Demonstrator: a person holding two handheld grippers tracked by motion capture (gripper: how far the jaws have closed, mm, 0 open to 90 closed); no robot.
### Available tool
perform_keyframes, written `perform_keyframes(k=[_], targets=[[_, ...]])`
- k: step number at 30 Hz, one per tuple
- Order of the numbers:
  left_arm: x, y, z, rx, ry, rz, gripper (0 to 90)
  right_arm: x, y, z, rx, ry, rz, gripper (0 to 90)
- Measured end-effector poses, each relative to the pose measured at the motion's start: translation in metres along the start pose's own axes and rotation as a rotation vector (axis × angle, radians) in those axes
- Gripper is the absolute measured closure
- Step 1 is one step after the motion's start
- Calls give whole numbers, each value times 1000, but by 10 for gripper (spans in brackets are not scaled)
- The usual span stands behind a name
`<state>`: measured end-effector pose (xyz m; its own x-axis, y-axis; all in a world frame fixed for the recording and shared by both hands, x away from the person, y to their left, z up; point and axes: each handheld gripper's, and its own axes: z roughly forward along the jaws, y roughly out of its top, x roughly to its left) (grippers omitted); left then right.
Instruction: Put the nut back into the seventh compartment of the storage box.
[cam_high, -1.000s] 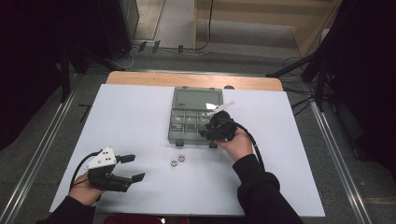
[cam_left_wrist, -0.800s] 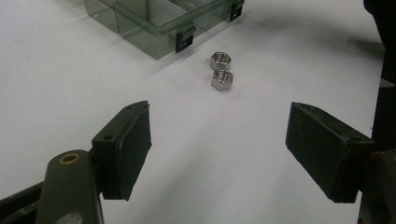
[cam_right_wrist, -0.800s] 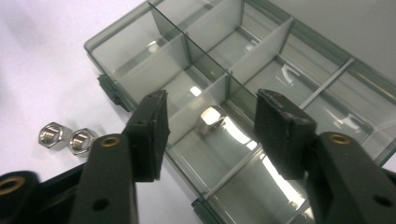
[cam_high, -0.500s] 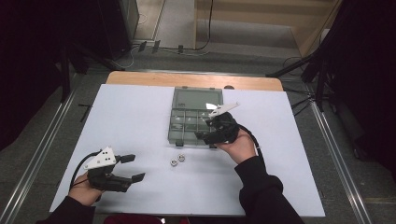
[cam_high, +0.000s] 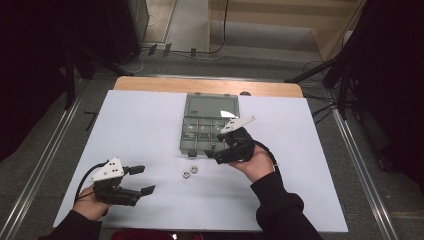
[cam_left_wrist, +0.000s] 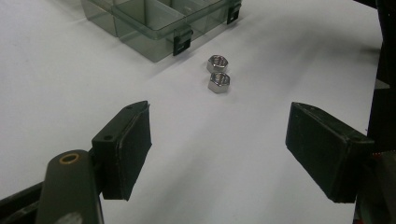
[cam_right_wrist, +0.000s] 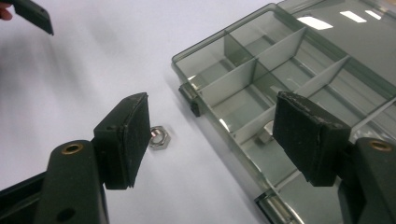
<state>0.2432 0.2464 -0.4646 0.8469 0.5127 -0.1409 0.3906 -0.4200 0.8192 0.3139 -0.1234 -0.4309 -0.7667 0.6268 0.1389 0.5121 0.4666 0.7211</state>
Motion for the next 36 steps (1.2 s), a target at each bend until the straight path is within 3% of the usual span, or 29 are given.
perform_keyframes(k=[10, 18, 27, 36], targets=[[0, 0, 0, 0, -1, 0, 227, 14, 0, 2, 16, 25, -37, 287], [0, 0, 0, -3, 0, 0, 227, 17, -1, 8, 50, 34, -47, 293], [0, 0, -1, 1, -1, 0, 227, 24, -5, 24, 153, 47, -95, 294], [0, 1, -1, 3, -3, 3, 227, 30, -9, 38, 223, 54, -127, 294]])
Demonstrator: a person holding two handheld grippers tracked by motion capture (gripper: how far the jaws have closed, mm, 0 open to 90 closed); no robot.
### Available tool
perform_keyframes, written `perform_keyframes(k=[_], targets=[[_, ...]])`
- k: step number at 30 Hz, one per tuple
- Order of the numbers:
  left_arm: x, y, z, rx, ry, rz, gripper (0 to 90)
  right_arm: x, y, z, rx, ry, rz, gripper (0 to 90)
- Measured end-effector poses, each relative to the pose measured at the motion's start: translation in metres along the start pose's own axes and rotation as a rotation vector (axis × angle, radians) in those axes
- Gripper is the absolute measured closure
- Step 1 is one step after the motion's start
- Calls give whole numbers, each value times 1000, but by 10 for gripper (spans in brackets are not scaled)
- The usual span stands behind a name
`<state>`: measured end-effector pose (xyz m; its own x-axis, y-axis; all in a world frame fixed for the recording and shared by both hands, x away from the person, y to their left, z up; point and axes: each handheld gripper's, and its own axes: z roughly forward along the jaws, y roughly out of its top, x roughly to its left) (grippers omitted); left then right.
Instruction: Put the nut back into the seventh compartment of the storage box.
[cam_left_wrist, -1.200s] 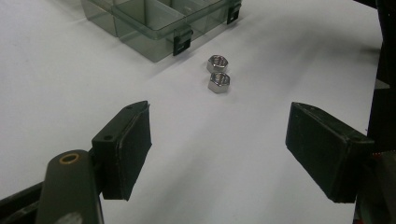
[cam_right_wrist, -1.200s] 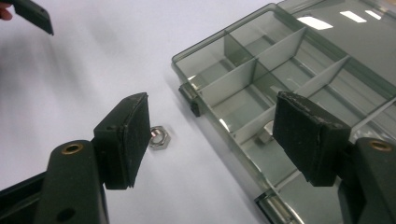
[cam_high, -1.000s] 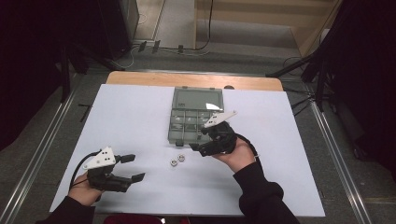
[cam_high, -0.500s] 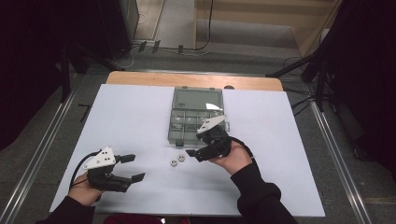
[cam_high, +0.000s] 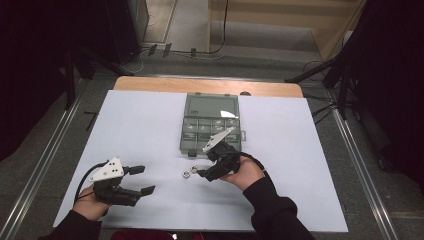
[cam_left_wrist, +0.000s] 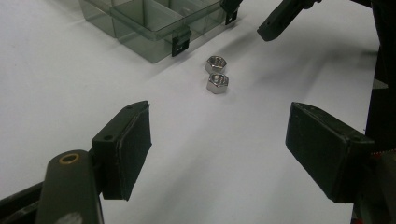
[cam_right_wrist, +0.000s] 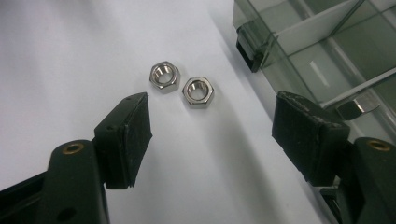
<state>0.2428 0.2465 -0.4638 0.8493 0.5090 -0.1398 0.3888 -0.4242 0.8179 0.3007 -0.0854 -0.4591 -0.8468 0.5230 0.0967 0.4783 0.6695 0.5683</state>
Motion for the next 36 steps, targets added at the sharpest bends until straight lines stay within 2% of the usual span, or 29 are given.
perform_keyframes(k=[6, 12, 19, 31, 36], targets=[[0, 0, 1, -2, -2, -1, 227, 3, -1, 9, 63, -9, -25, 294], [0, 0, 0, -1, -2, 0, 227, 4, -3, 18, 91, -6, -28, 297], [0, 0, 1, 1, -3, -1, 227, 4, -3, 24, 93, -11, -23, 348], [0, 0, 1, 11, -3, 1, 227, 5, 3, 40, 101, -24, -24, 375], [0, 0, 1, 8, -3, 1, 227, 6, 6, 43, 98, -46, -42, 471]])
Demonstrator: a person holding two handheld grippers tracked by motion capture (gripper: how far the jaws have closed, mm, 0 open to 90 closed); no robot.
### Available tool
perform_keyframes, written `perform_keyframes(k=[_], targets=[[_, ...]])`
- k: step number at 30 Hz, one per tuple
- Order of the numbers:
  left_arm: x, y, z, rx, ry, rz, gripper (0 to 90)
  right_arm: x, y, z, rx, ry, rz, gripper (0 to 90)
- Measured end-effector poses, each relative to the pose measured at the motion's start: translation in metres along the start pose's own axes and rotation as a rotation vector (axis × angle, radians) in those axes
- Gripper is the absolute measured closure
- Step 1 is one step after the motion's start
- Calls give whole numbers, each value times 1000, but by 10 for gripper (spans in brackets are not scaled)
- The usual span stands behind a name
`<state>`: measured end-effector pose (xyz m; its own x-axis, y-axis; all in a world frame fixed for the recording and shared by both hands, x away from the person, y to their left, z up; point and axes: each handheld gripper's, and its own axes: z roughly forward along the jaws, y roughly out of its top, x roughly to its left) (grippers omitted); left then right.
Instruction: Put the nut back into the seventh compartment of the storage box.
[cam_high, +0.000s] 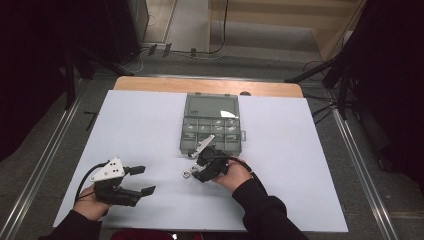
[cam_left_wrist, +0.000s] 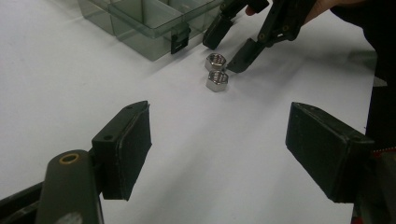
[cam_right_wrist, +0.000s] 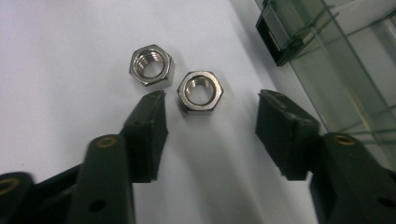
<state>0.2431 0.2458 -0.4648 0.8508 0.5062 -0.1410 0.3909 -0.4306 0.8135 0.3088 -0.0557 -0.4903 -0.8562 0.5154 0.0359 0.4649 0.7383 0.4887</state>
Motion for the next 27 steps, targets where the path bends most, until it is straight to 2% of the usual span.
perform_keyframes(k=[7, 10, 16, 27], targets=[[0, 0, 0, 5, 4, -1, 227, 3, 3, 2, -10, -16, -48, 598], [0, 0, 0, 6, 6, -1, 227, 5, 5, 2, -5, -16, -34, 617], [0, 0, 1, 11, 7, 4, 227, 7, 6, 4, -13, -13, -47, 672], [0, -1, 1, 6, 4, 2, 227, 7, 6, 4, -19, -10, -53, 684]])
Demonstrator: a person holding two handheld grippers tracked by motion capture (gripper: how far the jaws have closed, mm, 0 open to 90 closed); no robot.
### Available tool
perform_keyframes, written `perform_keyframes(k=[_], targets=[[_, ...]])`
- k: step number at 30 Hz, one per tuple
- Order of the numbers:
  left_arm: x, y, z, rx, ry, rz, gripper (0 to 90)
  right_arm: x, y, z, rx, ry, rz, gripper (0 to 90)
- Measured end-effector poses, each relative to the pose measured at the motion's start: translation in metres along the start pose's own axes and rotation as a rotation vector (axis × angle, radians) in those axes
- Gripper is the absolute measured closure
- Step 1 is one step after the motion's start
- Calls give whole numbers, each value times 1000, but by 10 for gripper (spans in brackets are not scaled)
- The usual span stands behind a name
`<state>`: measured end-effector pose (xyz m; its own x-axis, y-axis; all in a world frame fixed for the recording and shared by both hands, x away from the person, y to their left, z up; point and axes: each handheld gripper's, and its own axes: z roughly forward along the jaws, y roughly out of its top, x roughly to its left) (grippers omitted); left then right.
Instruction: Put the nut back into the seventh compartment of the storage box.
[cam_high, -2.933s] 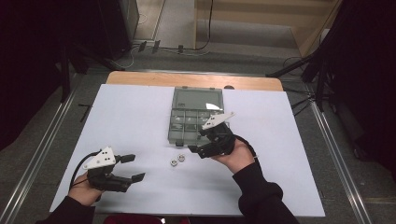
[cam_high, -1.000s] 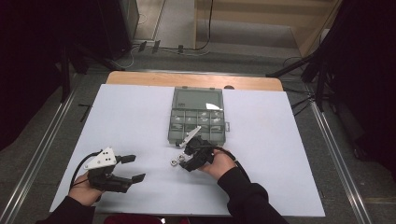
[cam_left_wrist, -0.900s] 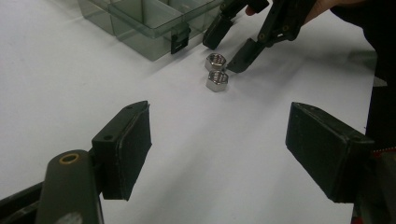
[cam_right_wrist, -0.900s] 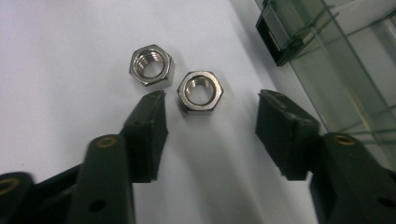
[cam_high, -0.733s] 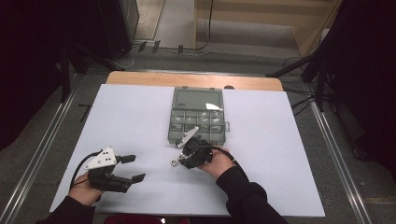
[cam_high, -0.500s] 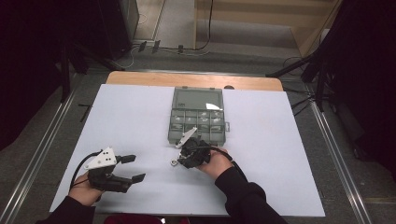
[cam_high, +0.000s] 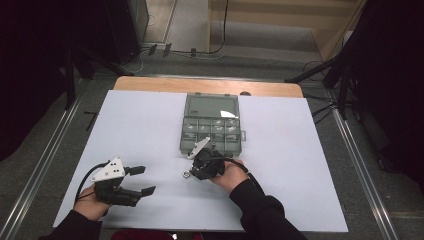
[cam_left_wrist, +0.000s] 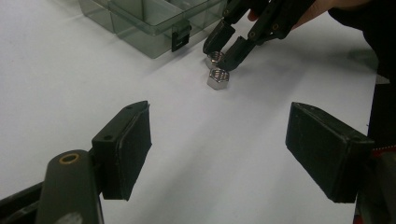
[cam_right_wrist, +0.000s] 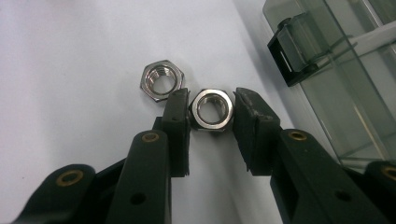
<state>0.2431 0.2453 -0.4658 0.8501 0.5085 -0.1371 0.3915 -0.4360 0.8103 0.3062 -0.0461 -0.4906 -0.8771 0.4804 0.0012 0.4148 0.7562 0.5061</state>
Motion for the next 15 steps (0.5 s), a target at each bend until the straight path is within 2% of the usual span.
perform_keyframes(k=[3, 10, 15], targets=[[0, 0, 0, 4, 3, 0, 227, 0, 0, 0, -2, 5, -1, 714], [0, 0, 0, 1, 3, 0, 227, 0, 0, -1, 1, 2, 5, 713], [0, 0, 0, 2, 4, 0, 227, -4, -1, -1, -5, 25, 16, 713]])
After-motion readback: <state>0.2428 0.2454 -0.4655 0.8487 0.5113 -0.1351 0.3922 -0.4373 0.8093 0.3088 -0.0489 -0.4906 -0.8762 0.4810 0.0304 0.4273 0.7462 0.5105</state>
